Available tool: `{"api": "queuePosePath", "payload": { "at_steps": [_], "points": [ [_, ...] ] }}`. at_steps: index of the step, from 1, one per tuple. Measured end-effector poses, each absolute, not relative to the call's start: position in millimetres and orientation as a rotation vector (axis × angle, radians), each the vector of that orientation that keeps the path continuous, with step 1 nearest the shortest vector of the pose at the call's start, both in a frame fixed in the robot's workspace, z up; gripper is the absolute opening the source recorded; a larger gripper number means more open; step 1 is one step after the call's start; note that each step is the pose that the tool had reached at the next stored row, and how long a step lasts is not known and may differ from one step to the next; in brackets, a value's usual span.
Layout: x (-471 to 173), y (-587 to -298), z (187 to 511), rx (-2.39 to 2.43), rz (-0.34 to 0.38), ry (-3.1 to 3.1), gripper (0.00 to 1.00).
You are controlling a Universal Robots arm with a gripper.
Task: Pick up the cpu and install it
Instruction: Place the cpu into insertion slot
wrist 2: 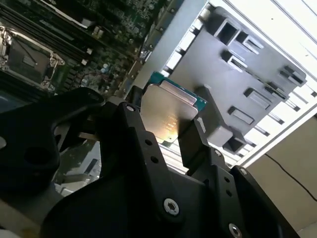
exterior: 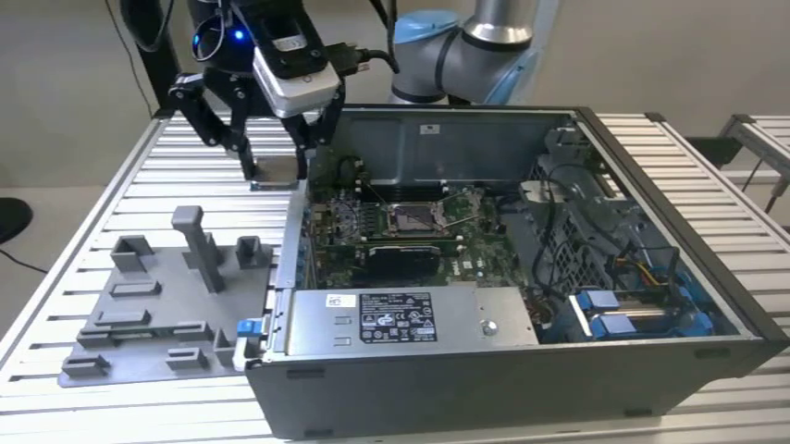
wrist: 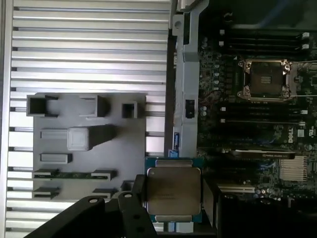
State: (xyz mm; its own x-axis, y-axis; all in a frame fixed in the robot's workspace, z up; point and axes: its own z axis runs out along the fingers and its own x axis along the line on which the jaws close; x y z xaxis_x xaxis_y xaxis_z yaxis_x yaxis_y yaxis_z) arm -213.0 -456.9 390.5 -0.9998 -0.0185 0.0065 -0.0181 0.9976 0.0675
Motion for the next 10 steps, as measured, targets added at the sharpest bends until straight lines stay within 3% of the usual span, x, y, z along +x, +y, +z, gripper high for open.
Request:
{"api": "queuePosePath", "payload": {
  "at_steps": [10],
  "points": [
    [-167,-457,391,0.029,-0.106,-3.133,0.0]
  ]
}}
